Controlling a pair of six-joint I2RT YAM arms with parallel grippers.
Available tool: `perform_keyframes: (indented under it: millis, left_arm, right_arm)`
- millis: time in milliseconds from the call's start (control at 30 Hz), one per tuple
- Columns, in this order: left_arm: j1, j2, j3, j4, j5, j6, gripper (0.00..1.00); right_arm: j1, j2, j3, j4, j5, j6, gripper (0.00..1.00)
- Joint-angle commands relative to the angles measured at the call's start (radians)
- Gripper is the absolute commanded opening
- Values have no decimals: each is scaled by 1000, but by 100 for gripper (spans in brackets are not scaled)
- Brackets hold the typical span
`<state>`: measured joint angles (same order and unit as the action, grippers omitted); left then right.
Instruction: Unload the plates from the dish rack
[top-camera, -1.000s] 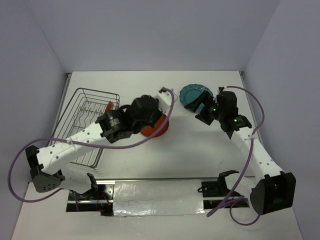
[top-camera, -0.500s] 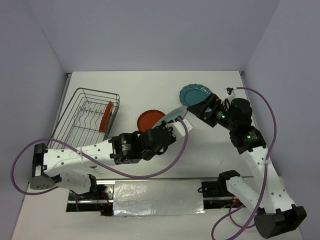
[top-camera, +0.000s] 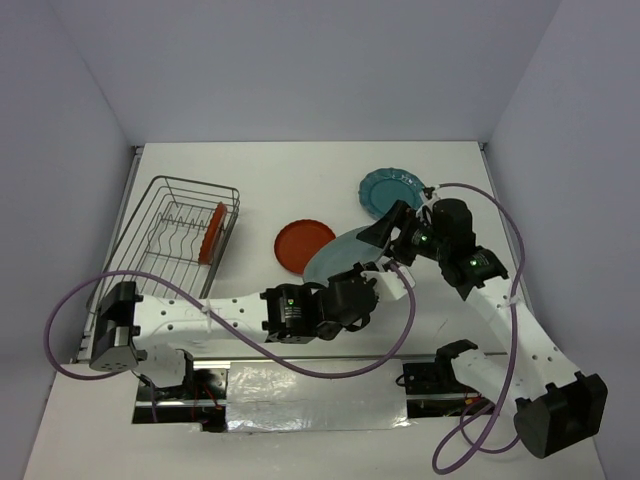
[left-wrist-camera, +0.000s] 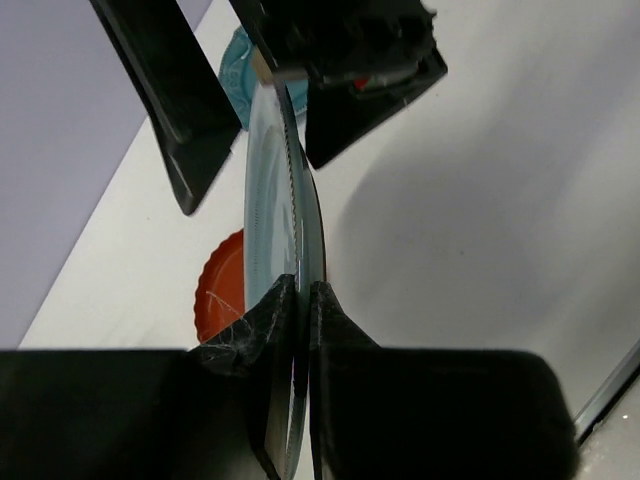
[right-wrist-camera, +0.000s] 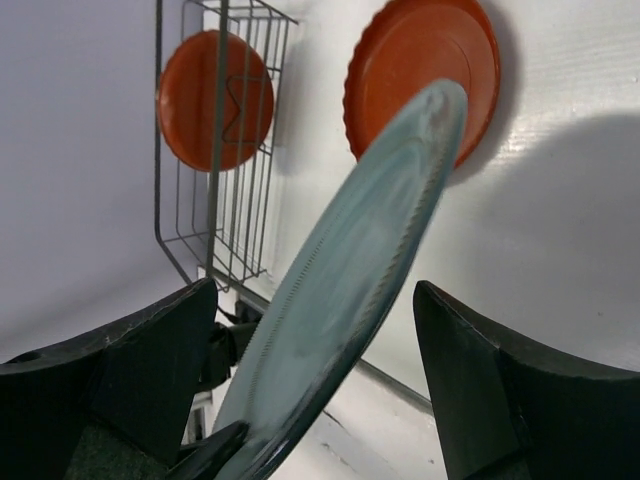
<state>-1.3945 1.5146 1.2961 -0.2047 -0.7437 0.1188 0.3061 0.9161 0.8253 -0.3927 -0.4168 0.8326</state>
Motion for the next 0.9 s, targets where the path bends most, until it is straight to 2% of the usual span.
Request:
perform_keyframes:
  millis: [0, 200, 300, 333, 400, 433, 500, 533, 633, 767, 867]
  left_arm:
    - [-20, -13, 39, 226, -131, 108, 0]
    - [-50, 4, 11, 317, -168, 180, 0]
    - [-55, 30, 19, 330, -164, 191, 0]
    - [-57, 38, 23, 332, -163, 191, 0]
    - [-57, 55, 25, 334, -154, 193, 0]
    - [-57, 61, 28, 332, -148, 188, 0]
    - [-58, 74, 32, 326, -149, 188, 0]
    - [-58, 79, 37, 320, -148, 191, 0]
    - [-55, 90, 48, 285, -163, 183, 1]
    - [-55, 85, 37, 252, -160, 157, 17]
    - [-52, 49, 11, 235, -140, 127, 48]
  right_arm:
    - [13, 16, -26, 89, -37, -3, 86]
    - [24, 44, -28, 109, -69, -3, 83]
    - [24, 37, -52, 150, -66, -3, 72]
    - [24, 33, -61, 166, -69, -3, 62]
    - [24, 26, -77, 196, -68, -3, 50]
    - [22, 26, -81, 205, -66, -3, 34]
    - [24, 38, -92, 245, -77, -3, 17]
    - [22, 46, -97, 267, -86, -3, 0]
    - [21, 81, -118, 356, -112, -3, 0]
    - [8, 131, -163, 537, -155, -3, 0]
    - [-4, 161, -160, 594, -158, -3, 0]
